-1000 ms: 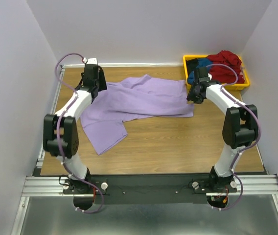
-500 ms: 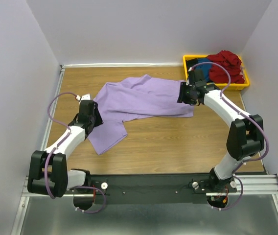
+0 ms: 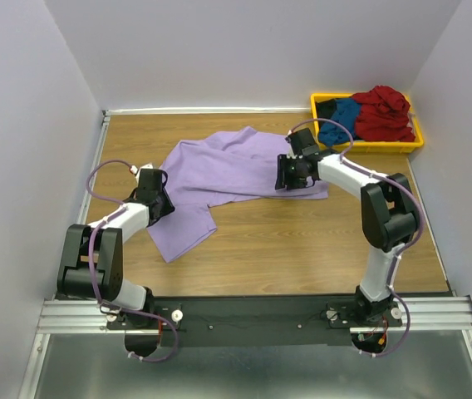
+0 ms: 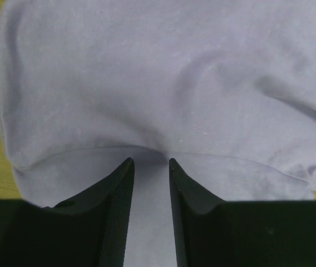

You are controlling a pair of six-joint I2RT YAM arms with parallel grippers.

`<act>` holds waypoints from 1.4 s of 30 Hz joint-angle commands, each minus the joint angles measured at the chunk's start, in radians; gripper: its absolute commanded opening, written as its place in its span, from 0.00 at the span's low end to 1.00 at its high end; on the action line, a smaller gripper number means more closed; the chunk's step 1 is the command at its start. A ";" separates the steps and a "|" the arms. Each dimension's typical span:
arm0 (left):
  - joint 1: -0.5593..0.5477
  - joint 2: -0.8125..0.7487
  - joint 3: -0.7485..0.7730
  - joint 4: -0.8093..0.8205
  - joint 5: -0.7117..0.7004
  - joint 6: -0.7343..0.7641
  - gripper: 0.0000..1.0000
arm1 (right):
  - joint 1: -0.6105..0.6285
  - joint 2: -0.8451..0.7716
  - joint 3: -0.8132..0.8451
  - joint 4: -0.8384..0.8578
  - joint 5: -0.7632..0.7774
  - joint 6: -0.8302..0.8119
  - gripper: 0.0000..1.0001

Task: Fold and stack the t-shirts
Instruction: Flatten the tshirt out

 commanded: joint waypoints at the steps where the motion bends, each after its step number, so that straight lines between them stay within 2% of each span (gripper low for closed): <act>1: 0.011 0.016 0.016 -0.013 0.010 0.017 0.39 | -0.008 0.063 0.066 0.040 0.025 0.030 0.50; 20: 0.011 0.025 0.016 -0.052 -0.028 0.026 0.38 | -0.150 0.392 0.363 0.071 0.074 0.084 0.49; 26: 0.014 0.010 0.027 -0.080 -0.067 0.040 0.38 | -0.158 0.388 0.468 0.068 0.041 0.050 0.51; 30: 0.020 -0.019 0.042 -0.089 -0.100 0.062 0.38 | -0.158 0.272 0.396 0.066 0.044 0.045 0.52; 37: 0.066 -0.004 0.068 -0.079 -0.081 0.089 0.38 | -0.173 -0.018 0.086 0.063 0.263 0.067 0.50; 39: 0.066 0.001 0.077 -0.077 -0.074 0.095 0.38 | -0.208 -0.110 -0.025 0.062 0.291 0.097 0.45; 42: 0.066 -0.024 0.080 -0.075 -0.068 0.102 0.38 | -0.251 -0.163 -0.098 0.063 0.266 0.123 0.40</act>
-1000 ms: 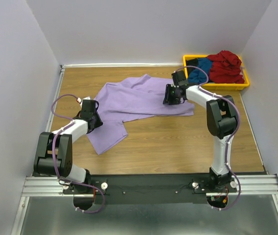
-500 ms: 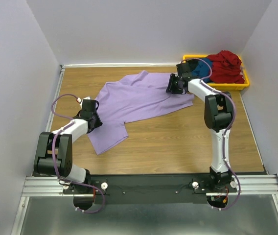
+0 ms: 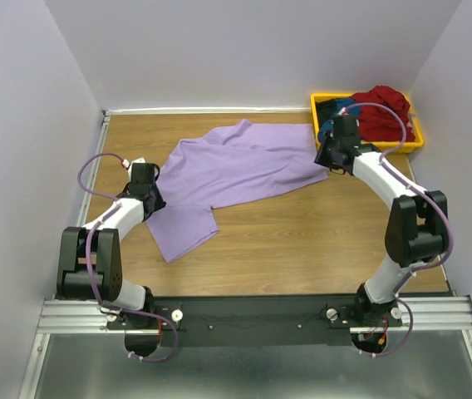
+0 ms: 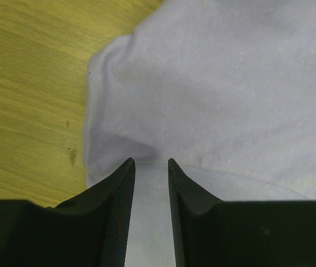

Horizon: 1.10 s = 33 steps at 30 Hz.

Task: Fold and stack the t-shirts
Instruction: Flatten the tshirt out

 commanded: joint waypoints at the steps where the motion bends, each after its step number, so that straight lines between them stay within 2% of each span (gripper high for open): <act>1: 0.003 -0.033 0.023 0.000 -0.002 0.022 0.38 | -0.078 -0.020 -0.109 -0.021 0.037 0.046 0.37; 3: 0.003 -0.071 0.018 0.001 -0.002 0.022 0.39 | -0.091 -0.003 -0.122 -0.009 0.005 0.066 0.32; 7: 0.003 -0.152 0.011 -0.005 -0.026 0.027 0.41 | -0.092 0.046 -0.136 0.065 -0.072 0.074 0.31; 15: 0.003 -0.303 -0.051 0.000 -0.042 0.044 0.41 | -0.092 0.175 -0.018 0.092 -0.136 0.103 0.30; 22: 0.003 -0.284 -0.049 0.010 -0.028 0.042 0.41 | -0.095 0.248 -0.027 0.092 -0.121 0.126 0.30; 27: 0.003 -0.278 -0.043 0.012 -0.034 0.053 0.41 | -0.098 0.178 -0.154 0.062 -0.049 0.099 0.28; 33: 0.003 -0.267 -0.038 0.023 -0.027 0.055 0.41 | -0.104 0.028 -0.274 -0.079 0.014 0.088 0.29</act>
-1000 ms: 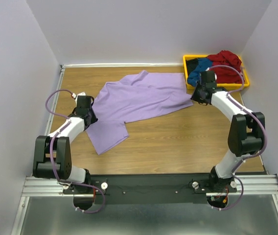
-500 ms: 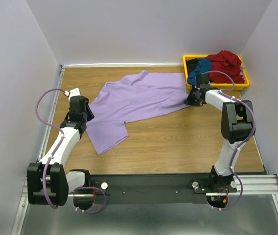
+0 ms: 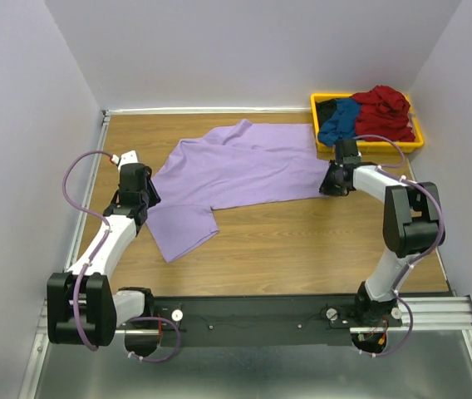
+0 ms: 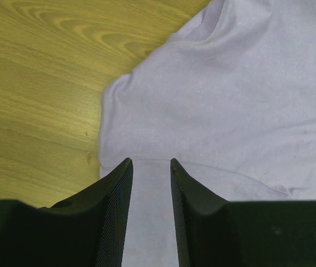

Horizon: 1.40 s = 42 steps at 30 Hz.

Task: Fold and stack the t-shirts
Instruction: Flatten the tshirt out

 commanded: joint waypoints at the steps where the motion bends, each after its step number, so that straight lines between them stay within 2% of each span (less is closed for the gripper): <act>1: 0.003 0.016 0.010 0.020 -0.010 0.014 0.41 | -0.006 -0.071 -0.068 -0.168 0.097 -0.019 0.29; 5: 0.003 0.029 0.015 0.021 -0.008 0.022 0.41 | -0.006 -0.174 -0.045 -0.217 0.149 -0.043 0.34; 9: 0.004 0.030 0.016 0.020 -0.005 0.024 0.41 | -0.006 -0.180 -0.033 -0.252 0.281 -0.040 0.40; 16: 0.003 0.013 0.013 0.015 -0.011 0.028 0.41 | -0.007 -0.094 0.019 -0.220 0.196 0.012 0.48; 22: 0.003 0.012 0.013 0.015 -0.010 0.028 0.41 | -0.009 -0.038 0.070 -0.191 0.156 0.015 0.48; 34: 0.003 0.006 0.013 0.015 -0.017 0.025 0.41 | -0.009 0.036 0.035 -0.180 0.180 0.030 0.45; 39: 0.004 0.000 0.015 0.010 -0.019 0.025 0.41 | -0.009 0.041 0.003 -0.183 0.179 0.032 0.35; 42: 0.003 -0.007 0.010 0.003 -0.022 0.015 0.42 | -0.006 0.027 -0.019 -0.187 0.174 0.024 0.25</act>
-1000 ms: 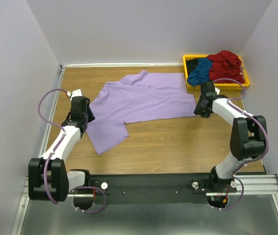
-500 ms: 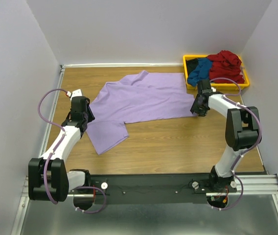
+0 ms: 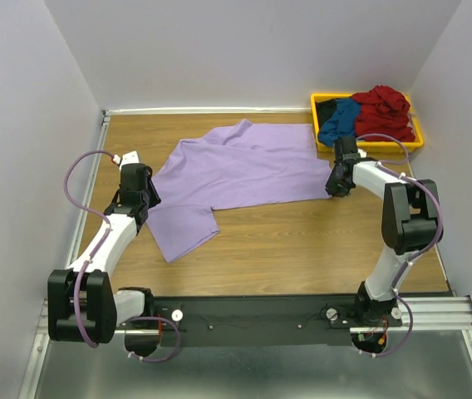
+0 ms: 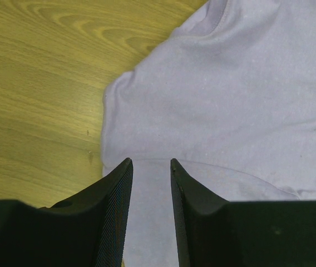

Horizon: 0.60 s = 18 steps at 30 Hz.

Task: Fold and stack the t-shirts
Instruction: Flatten the tshirt out

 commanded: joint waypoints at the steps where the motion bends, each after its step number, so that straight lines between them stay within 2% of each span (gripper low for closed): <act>1: 0.003 -0.029 0.009 0.000 -0.022 -0.003 0.41 | -0.005 0.018 -0.070 -0.026 0.006 0.005 0.21; 2: 0.003 -0.031 0.009 -0.005 -0.020 -0.006 0.42 | -0.005 0.010 -0.075 -0.026 0.009 0.000 0.17; 3: 0.003 -0.029 0.007 -0.015 -0.019 -0.014 0.42 | -0.004 0.006 -0.078 -0.027 0.011 -0.011 0.07; 5: 0.003 -0.028 0.009 -0.026 -0.031 -0.037 0.42 | -0.005 -0.003 -0.082 -0.030 0.018 -0.018 0.01; 14: 0.003 0.101 0.043 -0.066 -0.025 -0.071 0.43 | 0.010 -0.071 -0.082 -0.042 -0.004 -0.054 0.01; 18: 0.003 0.199 0.061 -0.057 -0.030 -0.069 0.34 | 0.016 -0.085 -0.081 -0.041 -0.032 -0.054 0.01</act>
